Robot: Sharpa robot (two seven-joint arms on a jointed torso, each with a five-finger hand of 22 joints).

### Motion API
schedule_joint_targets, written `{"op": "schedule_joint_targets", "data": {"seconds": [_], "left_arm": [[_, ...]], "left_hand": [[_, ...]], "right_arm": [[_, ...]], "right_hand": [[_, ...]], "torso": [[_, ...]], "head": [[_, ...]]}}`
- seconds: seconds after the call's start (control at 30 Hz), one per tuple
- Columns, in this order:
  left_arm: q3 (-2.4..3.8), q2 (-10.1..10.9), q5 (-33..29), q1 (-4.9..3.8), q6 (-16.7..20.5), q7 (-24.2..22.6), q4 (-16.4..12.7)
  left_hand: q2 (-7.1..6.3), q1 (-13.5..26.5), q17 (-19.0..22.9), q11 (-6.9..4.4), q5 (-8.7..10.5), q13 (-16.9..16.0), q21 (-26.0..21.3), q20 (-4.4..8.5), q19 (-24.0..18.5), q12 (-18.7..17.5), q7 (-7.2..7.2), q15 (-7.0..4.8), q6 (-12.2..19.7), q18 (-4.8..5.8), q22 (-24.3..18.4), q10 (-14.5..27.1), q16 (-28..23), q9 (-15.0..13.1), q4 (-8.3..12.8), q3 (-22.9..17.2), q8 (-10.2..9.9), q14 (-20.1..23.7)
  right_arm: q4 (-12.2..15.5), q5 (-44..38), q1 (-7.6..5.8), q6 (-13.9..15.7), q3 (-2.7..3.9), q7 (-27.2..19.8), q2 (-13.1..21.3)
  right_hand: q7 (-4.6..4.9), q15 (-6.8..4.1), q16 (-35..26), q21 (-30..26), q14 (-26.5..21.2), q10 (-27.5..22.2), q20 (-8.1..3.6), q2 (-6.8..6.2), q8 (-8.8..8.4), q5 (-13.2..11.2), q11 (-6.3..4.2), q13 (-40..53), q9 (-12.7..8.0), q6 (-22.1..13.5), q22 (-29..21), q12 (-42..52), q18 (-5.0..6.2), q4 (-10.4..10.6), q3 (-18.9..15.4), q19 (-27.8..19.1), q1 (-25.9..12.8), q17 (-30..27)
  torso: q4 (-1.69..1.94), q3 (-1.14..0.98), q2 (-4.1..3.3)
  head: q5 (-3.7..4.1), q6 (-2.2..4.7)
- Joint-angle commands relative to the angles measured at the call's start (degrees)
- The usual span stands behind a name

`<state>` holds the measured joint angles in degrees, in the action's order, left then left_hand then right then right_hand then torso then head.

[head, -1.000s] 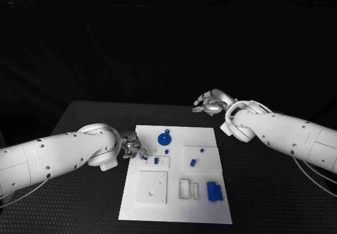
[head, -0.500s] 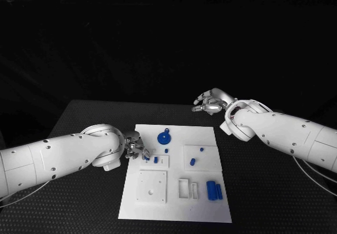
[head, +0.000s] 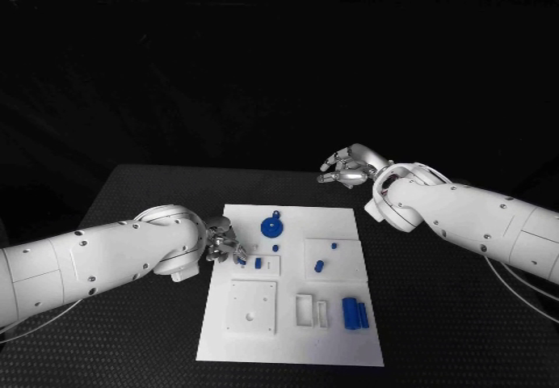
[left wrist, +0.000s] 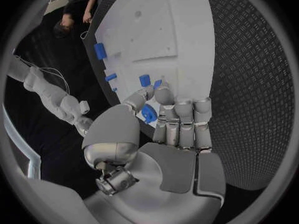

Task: Assemble the parts on the task board

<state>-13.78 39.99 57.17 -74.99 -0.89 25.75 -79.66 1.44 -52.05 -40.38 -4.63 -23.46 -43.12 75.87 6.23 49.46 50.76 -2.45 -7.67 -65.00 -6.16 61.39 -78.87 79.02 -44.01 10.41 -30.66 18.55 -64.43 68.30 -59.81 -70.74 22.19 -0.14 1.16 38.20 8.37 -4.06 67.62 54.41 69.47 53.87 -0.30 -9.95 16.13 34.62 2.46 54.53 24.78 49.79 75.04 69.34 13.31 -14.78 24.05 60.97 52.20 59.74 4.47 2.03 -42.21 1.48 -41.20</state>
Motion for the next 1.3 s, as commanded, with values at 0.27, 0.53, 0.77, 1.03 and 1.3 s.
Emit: {"op": "schedule_joint_targets", "data": {"seconds": [0.27, 0.53, 0.77, 1.03, 1.3], "left_arm": [[0.03, -0.05, 0.56, 0.04, -1.73, 0.23, -0.07], [0.03, 0.02, 0.56, 0.04, -2.83, 0.40, -0.07], [0.03, 0.09, 0.59, 0.04, -3.21, 0.49, -0.07], [0.03, -0.09, 0.66, 0.05, -3.19, 0.42, 0.14], [0.03, -0.73, 1.48, 0.52, -2.90, 0.37, 0.74]], "left_hand": [[0.60, -0.09, 0.11, -0.80, -0.19, 0.10, 0.31, 8.92, 0.21, -0.33, 1.57, -3.11, -1.76, 0.30, -0.09, -0.72, 0.18, -0.14, 4.48, -4.48, 0.09, -3.01], [0.62, -0.08, 0.12, -0.81, -0.21, 0.10, 0.33, 8.92, 0.20, -0.36, 1.57, -3.12, -1.76, 0.29, -0.12, -0.73, 0.16, -0.14, 4.53, -4.49, 0.06, -3.02], [0.61, -0.09, 0.13, -0.81, -0.23, 0.10, 0.34, 8.93, 0.20, -0.37, 1.58, -3.12, -1.77, 0.28, -0.14, -0.74, 0.15, -0.15, 4.60, -4.51, 0.04, -3.03], [0.62, -0.10, 0.13, -0.81, -0.24, 0.10, 0.36, 8.93, 0.20, -0.40, 1.58, -3.12, -1.78, 0.28, -0.16, -0.74, 0.14, -0.15, 4.65, -4.53, 0.02, -3.03], [0.64, -0.07, 0.14, -0.81, -0.21, 0.11, 0.38, 8.93, 0.20, -0.42, 1.57, -3.12, -1.78, 0.28, -0.19, -0.74, 0.12, -0.16, 4.67, -4.54, -0.01, -3.04]], "right_arm": [[0.10, -0.04, 0.02, -0.56, 0.02, -0.27, 0.01], [0.09, -0.04, 0.02, -0.54, 0.02, -0.27, 0.00], [0.06, -0.04, 0.02, -0.56, 0.02, -0.27, -0.04], [0.06, -0.02, 0.02, -0.56, 0.02, -0.30, -0.09], [0.01, -0.01, 0.02, -0.57, 0.02, -0.31, -0.12]], "right_hand": [[0.42, 0.13, 0.39, -0.36, -0.23, -0.37, 0.20, 0.27, -0.06, -0.36, -0.12, -0.11, -0.06, -0.16, 0.82, 0.33, 1.69, 0.18, -0.15, -0.03, -0.18, -0.10], [0.42, 0.13, 0.39, -0.37, -0.24, -0.38, 0.20, 0.27, -0.05, -0.36, -0.12, -0.14, -0.07, -0.17, 0.82, 0.35, 1.69, 0.18, -0.15, -0.03, -0.18, -0.11], [0.41, 0.13, 0.40, -0.37, -0.24, -0.38, 0.20, 0.26, -0.05, -0.36, -0.12, -0.17, -0.08, -0.17, 0.82, 0.36, 1.69, 0.18, -0.16, -0.03, -0.18, -0.12], [0.42, 0.13, 0.40, -0.37, -0.24, -0.39, 0.20, 0.27, -0.05, -0.37, -0.12, -0.19, -0.09, -0.17, 0.82, 0.38, 1.69, 0.18, -0.16, -0.03, -0.19, -0.13], [0.42, 0.13, 0.41, -0.37, -0.25, -0.40, 0.20, 0.27, -0.05, -0.37, -0.12, -0.22, -0.09, -0.18, 0.82, 0.40, 1.69, 0.19, -0.17, -0.03, -0.20, -0.14]], "torso": [[0.05, 0.04, 0.02], [0.04, 0.06, 0.03], [0.06, 0.08, 0.00], [0.04, 0.05, 0.00], [-0.02, 0.05, -0.03]], "head": [[-0.02, -0.05], [-0.03, -0.10], [-0.10, -0.12], [-0.04, -0.13], [0.04, -0.12]]}}
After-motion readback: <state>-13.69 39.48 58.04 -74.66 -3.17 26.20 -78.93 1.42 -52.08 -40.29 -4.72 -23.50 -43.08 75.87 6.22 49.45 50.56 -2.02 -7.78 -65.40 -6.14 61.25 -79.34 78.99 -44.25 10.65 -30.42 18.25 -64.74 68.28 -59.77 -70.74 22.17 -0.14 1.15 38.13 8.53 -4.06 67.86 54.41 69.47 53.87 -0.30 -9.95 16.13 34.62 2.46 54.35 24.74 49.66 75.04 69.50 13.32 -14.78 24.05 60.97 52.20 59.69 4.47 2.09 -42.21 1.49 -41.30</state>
